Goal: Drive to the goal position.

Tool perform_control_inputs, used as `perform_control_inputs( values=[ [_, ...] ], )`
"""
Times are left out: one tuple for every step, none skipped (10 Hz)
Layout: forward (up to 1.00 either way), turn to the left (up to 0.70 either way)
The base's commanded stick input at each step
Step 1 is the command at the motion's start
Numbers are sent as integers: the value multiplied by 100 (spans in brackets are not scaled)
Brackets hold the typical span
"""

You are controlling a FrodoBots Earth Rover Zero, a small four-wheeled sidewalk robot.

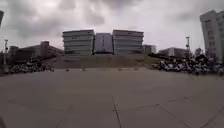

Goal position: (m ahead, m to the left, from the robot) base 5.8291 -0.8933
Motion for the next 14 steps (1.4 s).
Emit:
perform_control_inputs(
  values=[
    [70,0],
    [70,0],
    [70,0],
    [70,0],
    [70,0],
    [70,0],
    [70,0],
    [70,0],
    [70,0],
    [70,0],
    [70,0],
    [70,0],
    [70,0],
    [70,0]
  ],
)
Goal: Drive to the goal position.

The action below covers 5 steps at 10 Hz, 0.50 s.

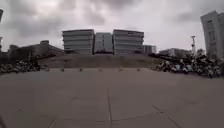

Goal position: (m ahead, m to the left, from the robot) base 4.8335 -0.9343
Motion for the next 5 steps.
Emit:
perform_control_inputs(
  values=[
    [70,0],
    [70,0],
    [70,0],
    [70,0],
    [70,0]
  ],
)
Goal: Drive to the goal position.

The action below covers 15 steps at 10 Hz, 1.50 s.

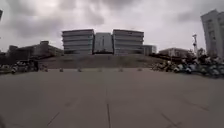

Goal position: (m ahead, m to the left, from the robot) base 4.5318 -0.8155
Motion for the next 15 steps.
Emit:
perform_control_inputs(
  values=[
    [70,0],
    [70,0],
    [70,0],
    [70,0],
    [70,0],
    [70,0],
    [70,0],
    [70,0],
    [70,0],
    [70,0],
    [70,0],
    [70,0],
    [70,0],
    [70,0],
    [70,0]
  ],
)
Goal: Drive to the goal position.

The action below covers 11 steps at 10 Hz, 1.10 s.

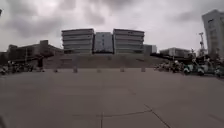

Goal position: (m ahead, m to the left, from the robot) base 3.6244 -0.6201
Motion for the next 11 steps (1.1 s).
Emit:
perform_control_inputs(
  values=[
    [70,0],
    [70,0],
    [70,0],
    [70,0],
    [70,0],
    [70,35],
    [70,24],
    [70,0],
    [70,0],
    [70,0],
    [70,0]
  ],
)
